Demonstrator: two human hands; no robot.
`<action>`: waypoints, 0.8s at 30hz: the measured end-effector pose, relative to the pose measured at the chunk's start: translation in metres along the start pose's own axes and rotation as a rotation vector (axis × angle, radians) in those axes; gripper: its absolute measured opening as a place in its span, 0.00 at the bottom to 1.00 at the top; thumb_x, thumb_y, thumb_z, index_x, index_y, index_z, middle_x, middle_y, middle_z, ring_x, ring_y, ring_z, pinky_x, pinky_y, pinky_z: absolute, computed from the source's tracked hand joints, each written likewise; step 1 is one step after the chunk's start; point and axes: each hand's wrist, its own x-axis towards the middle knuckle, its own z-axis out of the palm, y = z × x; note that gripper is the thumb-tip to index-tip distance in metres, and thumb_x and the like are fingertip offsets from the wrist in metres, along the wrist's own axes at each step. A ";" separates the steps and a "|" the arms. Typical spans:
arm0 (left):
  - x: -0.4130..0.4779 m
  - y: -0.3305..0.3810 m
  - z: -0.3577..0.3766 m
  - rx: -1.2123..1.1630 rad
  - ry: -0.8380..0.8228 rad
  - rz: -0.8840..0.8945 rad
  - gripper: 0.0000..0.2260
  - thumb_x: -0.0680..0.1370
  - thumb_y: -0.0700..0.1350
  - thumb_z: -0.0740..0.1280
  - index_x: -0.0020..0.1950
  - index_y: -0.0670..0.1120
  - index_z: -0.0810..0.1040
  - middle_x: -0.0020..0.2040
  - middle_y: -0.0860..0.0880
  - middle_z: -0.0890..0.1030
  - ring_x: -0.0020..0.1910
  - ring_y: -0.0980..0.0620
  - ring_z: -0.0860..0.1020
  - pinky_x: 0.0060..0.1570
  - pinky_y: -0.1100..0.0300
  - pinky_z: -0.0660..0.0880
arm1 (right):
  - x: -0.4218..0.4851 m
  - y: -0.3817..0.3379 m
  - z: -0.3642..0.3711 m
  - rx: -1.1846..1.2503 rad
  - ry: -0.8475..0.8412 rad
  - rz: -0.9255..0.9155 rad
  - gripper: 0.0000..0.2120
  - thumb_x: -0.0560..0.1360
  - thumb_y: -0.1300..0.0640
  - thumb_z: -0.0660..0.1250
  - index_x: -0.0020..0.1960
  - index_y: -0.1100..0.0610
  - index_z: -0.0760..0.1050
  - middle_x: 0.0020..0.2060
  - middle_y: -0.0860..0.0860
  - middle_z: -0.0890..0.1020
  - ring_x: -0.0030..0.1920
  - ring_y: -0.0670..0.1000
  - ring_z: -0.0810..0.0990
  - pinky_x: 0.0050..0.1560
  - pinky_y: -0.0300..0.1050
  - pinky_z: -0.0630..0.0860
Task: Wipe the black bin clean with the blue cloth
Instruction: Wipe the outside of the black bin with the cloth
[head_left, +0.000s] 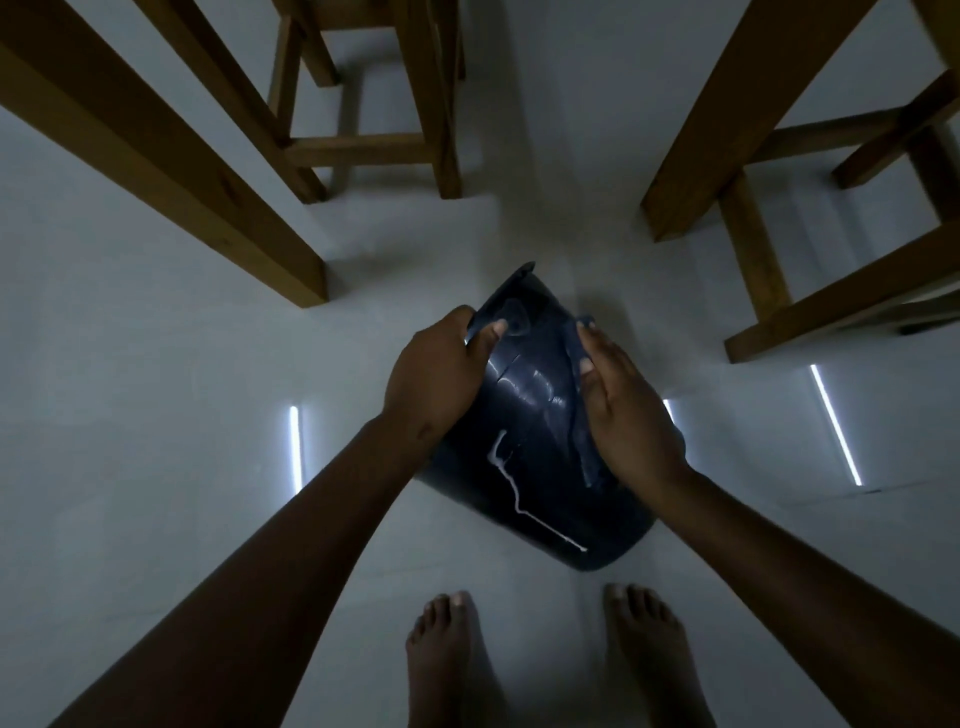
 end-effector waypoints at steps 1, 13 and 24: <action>0.000 0.000 0.000 0.000 0.000 -0.009 0.17 0.80 0.60 0.56 0.47 0.48 0.73 0.35 0.50 0.78 0.36 0.49 0.79 0.42 0.49 0.79 | -0.005 0.000 -0.001 -0.020 0.016 0.026 0.22 0.83 0.52 0.51 0.77 0.52 0.57 0.76 0.47 0.61 0.75 0.47 0.61 0.72 0.33 0.57; 0.005 0.007 0.001 0.007 0.000 -0.022 0.15 0.80 0.58 0.57 0.46 0.48 0.73 0.35 0.50 0.78 0.37 0.47 0.79 0.39 0.55 0.75 | -0.003 -0.005 0.003 -0.072 0.035 0.012 0.22 0.83 0.54 0.51 0.76 0.56 0.58 0.76 0.52 0.61 0.76 0.50 0.61 0.74 0.40 0.57; 0.004 0.000 -0.006 -0.065 -0.037 -0.013 0.14 0.79 0.58 0.60 0.53 0.47 0.71 0.44 0.48 0.81 0.42 0.48 0.80 0.43 0.53 0.78 | -0.012 -0.015 0.007 -0.152 0.003 -0.111 0.23 0.82 0.53 0.50 0.76 0.54 0.59 0.76 0.50 0.61 0.77 0.52 0.58 0.74 0.51 0.61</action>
